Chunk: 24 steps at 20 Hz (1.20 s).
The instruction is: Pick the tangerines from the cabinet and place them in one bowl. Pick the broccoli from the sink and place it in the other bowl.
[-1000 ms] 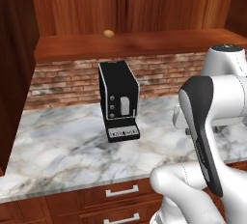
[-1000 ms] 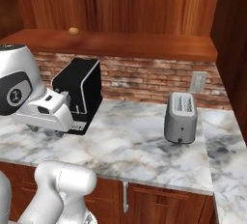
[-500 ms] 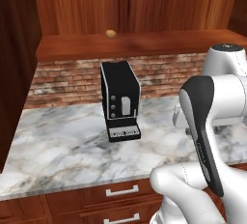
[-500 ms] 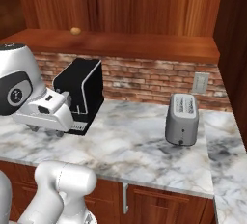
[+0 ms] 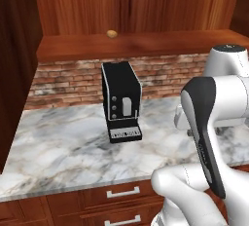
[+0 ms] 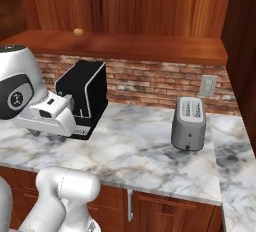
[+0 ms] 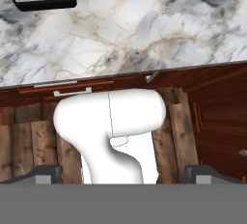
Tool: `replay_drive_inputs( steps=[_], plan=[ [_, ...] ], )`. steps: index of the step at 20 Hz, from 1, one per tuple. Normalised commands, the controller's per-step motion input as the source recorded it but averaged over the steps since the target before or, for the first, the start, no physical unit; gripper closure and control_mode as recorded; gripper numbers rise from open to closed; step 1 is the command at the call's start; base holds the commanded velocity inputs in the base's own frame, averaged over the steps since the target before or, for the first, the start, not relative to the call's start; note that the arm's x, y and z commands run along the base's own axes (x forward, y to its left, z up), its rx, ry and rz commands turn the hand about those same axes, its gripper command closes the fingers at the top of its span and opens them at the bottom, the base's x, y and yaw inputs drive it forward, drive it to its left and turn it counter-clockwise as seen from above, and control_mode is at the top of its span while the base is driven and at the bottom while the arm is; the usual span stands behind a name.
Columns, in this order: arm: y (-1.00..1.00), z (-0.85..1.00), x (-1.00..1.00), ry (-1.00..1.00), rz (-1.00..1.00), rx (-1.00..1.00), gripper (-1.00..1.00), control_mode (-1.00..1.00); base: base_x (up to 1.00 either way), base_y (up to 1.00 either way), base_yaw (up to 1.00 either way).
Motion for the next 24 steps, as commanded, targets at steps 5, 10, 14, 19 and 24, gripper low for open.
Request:
replay_drive_inputs(
  steps=[5,10,14,19,24],
  plan=[
    [0.00,0.00,0.00,0.00,0.00,0.00,-1.00,-1.00,0.00,0.00,0.00],
    [0.13,0.18,-0.04,-0.14,0.02,-0.03,-1.00,-1.00,0.00,0.00,0.00],
    [0.20,0.45,0.00,-0.43,0.11,-0.10,-1.00,-1.00,0.00,0.00,0.00],
    [-0.03,0.56,0.21,-0.36,0.14,0.09,-1.00,-1.00,0.00,0.00,0.00],
    [-0.13,0.64,0.16,-0.17,0.12,0.27,-1.00,-1.00,0.00,0.00,0.00]
  ],
)
